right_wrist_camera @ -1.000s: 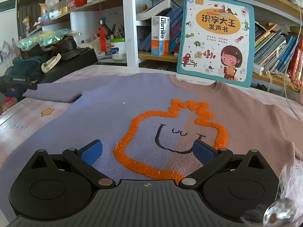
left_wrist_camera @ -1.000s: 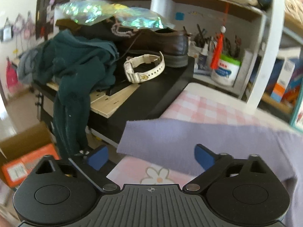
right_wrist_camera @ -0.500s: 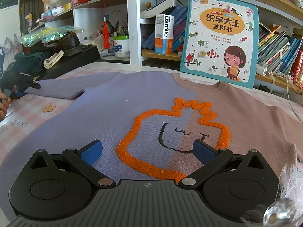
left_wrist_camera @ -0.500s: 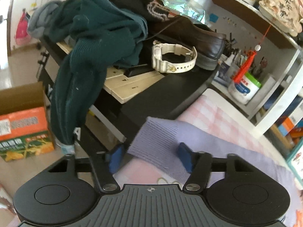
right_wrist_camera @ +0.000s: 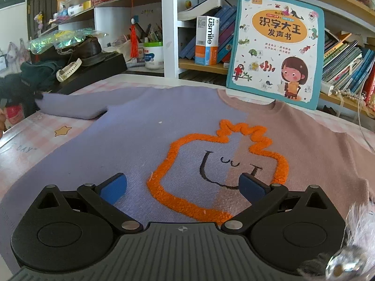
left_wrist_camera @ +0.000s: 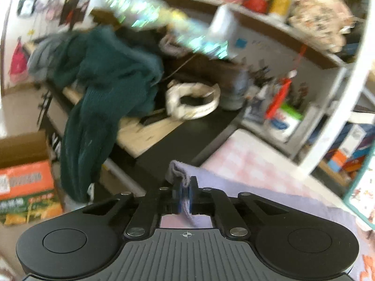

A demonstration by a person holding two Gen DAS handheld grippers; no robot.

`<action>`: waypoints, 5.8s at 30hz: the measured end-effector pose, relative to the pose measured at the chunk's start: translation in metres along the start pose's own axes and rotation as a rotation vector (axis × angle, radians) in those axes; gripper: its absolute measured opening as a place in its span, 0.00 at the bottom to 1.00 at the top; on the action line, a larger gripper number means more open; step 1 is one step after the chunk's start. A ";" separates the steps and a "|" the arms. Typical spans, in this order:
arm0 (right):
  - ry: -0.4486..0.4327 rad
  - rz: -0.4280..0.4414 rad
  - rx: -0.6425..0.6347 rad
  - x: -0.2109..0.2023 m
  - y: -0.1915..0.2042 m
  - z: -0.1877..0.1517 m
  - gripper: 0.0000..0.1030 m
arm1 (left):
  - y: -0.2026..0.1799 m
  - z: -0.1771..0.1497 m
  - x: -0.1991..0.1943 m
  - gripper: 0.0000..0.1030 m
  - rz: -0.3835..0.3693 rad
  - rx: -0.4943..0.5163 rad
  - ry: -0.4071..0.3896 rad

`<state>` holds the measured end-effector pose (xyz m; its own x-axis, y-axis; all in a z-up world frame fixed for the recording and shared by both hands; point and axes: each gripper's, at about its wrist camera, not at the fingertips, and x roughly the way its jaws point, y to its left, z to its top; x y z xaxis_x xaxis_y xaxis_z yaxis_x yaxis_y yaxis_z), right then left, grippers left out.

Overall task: Fold clothes
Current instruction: 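Close the left tool on the lavender sleeve cuff, then carry the lavender sleeve across the sweater body with the left tool, release, then pinch the folded lavender edge with the left tool while the right tool pinches the pink body, then move the right tool to the pink sleeve cuff and grasp it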

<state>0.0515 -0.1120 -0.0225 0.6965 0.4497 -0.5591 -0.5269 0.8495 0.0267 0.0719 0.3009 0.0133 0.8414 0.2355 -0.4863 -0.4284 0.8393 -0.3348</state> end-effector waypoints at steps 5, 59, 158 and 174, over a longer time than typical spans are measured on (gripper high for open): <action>-0.011 0.025 0.040 -0.002 -0.006 0.000 0.99 | -0.051 0.015 -0.024 0.03 -0.148 0.106 -0.071; -0.032 -0.154 0.207 -0.062 -0.101 -0.036 0.99 | -0.293 -0.099 -0.027 0.78 -0.587 0.431 0.151; 0.015 -0.488 0.328 -0.116 -0.218 -0.030 0.67 | -0.165 -0.120 -0.059 0.80 -0.397 0.638 0.149; 0.051 -0.614 0.494 -0.125 -0.312 -0.038 0.67 | -0.158 -0.126 -0.058 0.84 -0.350 0.666 0.197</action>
<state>0.1106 -0.4441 0.0076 0.7632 -0.1426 -0.6302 0.2301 0.9714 0.0589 0.0492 0.0933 -0.0075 0.7904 -0.1363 -0.5972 0.1917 0.9810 0.0298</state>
